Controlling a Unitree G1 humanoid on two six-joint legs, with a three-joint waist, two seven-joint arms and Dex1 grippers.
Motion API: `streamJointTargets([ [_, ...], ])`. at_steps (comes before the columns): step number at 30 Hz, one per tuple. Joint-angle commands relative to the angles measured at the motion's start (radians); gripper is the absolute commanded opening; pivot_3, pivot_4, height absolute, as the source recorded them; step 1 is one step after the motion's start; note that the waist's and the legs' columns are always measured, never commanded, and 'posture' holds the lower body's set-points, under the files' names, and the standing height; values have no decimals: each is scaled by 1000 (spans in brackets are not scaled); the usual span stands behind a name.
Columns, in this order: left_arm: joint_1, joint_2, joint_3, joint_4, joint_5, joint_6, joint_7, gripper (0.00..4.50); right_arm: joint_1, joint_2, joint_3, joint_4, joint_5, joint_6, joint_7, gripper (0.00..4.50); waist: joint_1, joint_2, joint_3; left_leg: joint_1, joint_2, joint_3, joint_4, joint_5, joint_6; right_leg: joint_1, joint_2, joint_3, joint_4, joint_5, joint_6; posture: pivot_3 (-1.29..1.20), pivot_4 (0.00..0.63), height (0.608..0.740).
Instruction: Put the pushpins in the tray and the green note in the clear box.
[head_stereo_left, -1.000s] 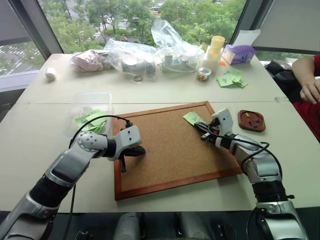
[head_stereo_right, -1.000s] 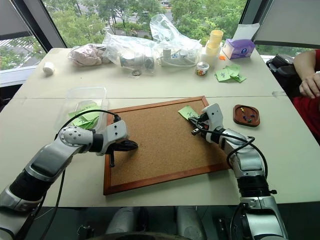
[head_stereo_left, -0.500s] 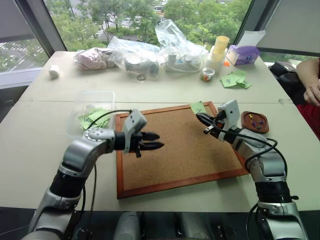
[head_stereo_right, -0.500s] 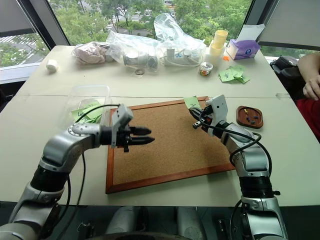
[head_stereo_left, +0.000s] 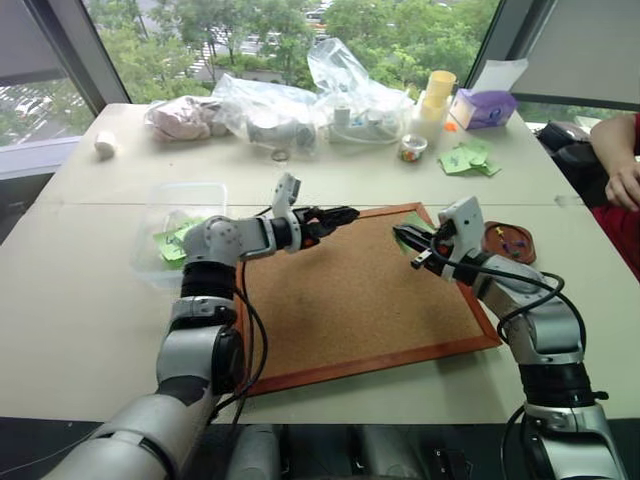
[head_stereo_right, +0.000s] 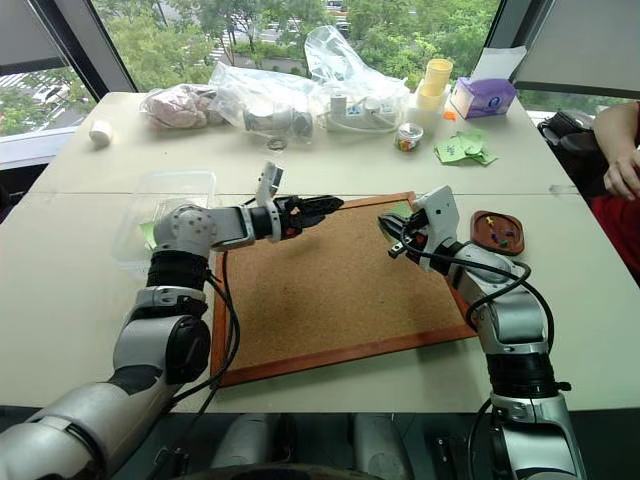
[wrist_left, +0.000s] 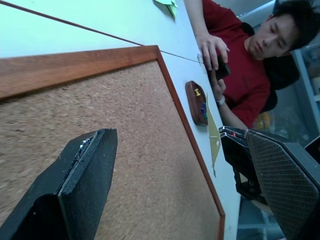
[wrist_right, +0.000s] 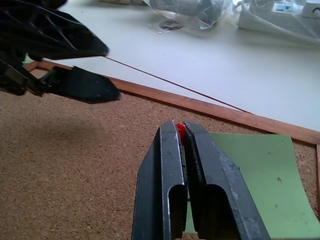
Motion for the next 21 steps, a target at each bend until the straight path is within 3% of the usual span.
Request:
streamJointTargets([
  [1,-77,-20,-14,140,19,-99,-87,4469,5,-14,-3,-76,14,15,3,0,-1,0,0,0,0,0,0,0,0,0,0,0,0,0,0,0,150,738],
  [7,-102,-1,-32,227,40,-157,-197,4469,8,-35,-36,-92,19,33,-10,0,-6,0,0,0,0,0,-3,1,-2,-1,1,0,0,0,0,0,150,738],
  [13,-47,10,3,153,-2,-120,-211,4469,-9,-46,-60,-80,38,46,-9,0,-3,0,0,0,0,0,-3,1,-2,-1,0,0,0,0,0,0,150,738],
  [21,-86,15,-11,233,27,-150,-268,4469,4,-90,0,-204,89,116,70,0,-1,0,0,0,0,0,-3,1,-2,-1,0,0,0,0,0,0,150,738],
])
